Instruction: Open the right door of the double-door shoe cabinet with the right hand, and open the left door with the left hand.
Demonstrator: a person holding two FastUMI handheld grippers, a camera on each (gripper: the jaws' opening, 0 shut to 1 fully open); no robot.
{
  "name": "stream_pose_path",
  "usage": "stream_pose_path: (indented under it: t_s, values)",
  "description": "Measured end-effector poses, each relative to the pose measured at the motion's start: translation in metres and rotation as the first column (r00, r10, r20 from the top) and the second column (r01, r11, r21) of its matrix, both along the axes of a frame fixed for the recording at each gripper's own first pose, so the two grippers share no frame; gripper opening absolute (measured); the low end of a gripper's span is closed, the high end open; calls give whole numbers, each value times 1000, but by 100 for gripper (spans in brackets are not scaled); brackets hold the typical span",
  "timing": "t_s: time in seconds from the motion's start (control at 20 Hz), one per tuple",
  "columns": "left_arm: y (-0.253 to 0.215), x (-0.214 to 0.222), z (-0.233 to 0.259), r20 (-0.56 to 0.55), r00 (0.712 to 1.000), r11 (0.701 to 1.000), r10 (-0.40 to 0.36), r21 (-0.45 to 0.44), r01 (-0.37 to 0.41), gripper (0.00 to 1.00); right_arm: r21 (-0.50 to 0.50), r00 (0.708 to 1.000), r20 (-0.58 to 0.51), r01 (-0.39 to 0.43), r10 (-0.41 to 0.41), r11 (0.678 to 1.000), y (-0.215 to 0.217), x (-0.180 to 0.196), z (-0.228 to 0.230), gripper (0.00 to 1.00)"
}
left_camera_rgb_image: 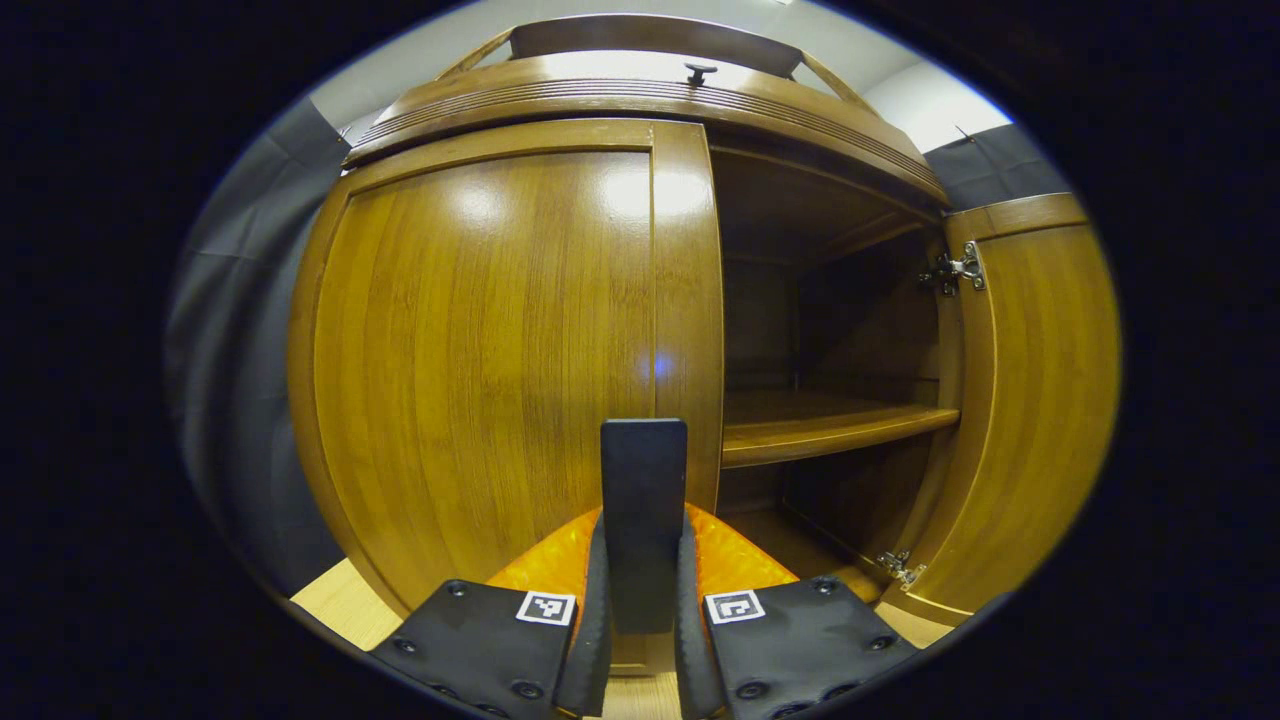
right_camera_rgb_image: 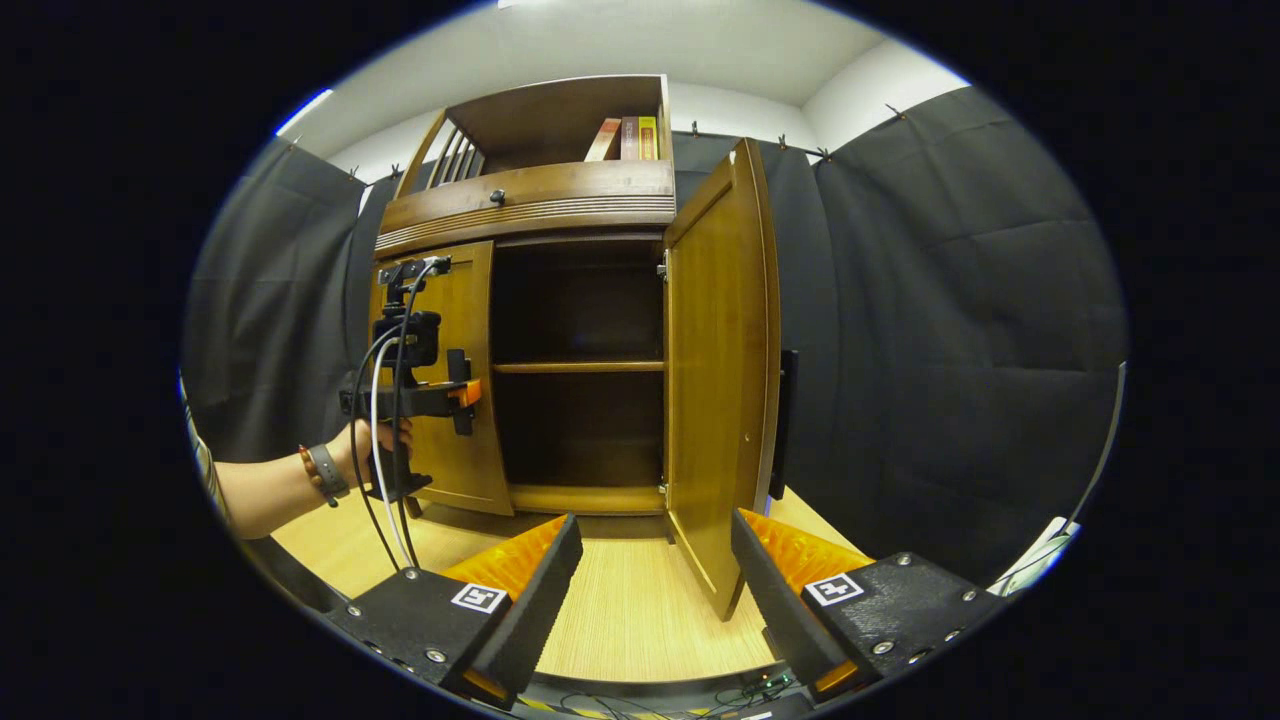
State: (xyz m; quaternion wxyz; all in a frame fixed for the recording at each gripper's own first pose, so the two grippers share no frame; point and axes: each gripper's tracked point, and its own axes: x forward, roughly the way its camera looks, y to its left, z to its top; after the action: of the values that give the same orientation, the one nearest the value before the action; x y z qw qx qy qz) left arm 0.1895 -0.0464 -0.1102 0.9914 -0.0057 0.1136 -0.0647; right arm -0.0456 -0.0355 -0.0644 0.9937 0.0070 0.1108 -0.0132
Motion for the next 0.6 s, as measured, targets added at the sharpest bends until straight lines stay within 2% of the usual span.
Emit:
stream_pose_path:
  t_s: [0.3, 0.6]
  values:
    - [12, -43, 11, 5, 1000, 1000, 5, 15, -5, 34, -14, 1000, 8, -16, 16, 1000, 8, -4, 2, 93]
    - [38, -94, 24, 8, 1000, 999, 20, 35, -20, 34, 5, 998, -14, -69, 69, 998, 23, -1, -6, 93]
